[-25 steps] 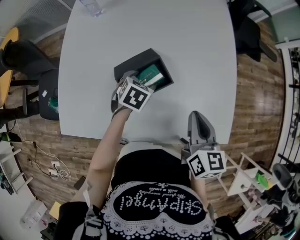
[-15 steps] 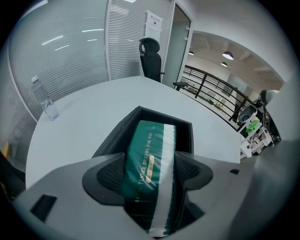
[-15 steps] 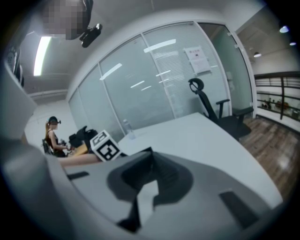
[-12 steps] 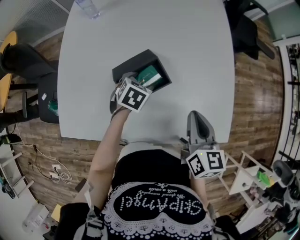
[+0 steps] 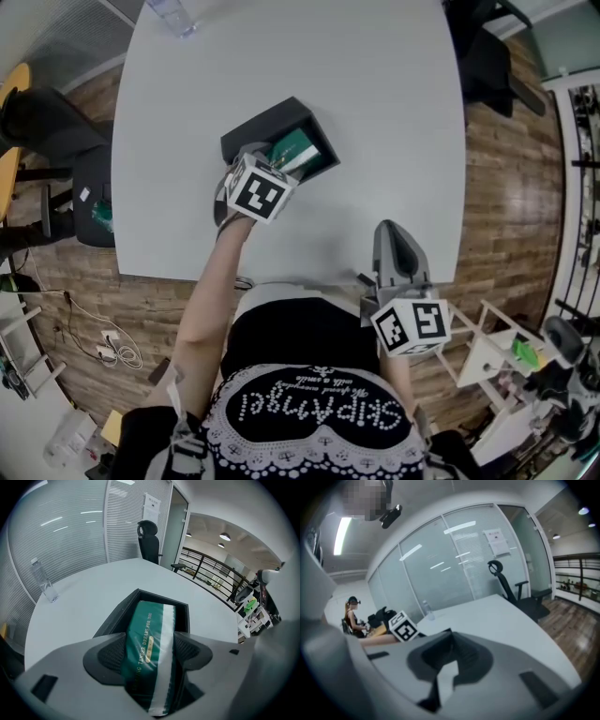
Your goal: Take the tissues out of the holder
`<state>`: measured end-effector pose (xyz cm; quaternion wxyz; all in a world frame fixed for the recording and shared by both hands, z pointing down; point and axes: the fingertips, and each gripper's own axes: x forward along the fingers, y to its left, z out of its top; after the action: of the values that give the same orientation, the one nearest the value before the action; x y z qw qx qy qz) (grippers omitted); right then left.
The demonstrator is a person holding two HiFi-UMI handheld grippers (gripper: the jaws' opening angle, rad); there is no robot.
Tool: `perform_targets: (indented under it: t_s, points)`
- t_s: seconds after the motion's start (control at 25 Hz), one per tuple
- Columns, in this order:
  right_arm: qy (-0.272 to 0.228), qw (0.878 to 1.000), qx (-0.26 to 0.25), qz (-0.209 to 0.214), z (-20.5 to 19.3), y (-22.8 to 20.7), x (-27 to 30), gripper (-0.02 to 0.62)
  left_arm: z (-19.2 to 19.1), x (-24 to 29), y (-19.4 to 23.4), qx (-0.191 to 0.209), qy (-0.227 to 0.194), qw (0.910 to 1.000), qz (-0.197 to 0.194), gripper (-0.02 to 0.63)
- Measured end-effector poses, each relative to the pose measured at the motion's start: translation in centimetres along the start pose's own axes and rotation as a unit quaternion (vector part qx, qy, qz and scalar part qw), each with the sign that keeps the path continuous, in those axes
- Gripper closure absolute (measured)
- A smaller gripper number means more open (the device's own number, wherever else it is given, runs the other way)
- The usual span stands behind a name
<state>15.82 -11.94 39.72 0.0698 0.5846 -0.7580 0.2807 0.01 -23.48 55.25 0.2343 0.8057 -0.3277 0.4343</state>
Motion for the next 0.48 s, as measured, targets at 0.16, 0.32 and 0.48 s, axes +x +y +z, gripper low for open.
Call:
perform_targets:
  t_s: [0.16,0.32,0.48]
  points:
    - [-0.002,1.000,-0.002,0.003,0.1,0.3,0.0,0.560,0.5,-0.9,-0.5,-0.005,-0.011,0.9998,-0.015,0.272]
    - [-0.004,1.000,-0.005,0.008,0.2,0.7,-0.3,0.560,1.5,-2.4,-0.5,0.002,-0.028,0.9995,-0.011,0.272]
    - [-0.008,1.000,-0.006,0.013,0.3,0.9,-0.5,0.560,2.5,-3.8,-0.5,0.008,-0.047,0.9988,-0.007,0.272]
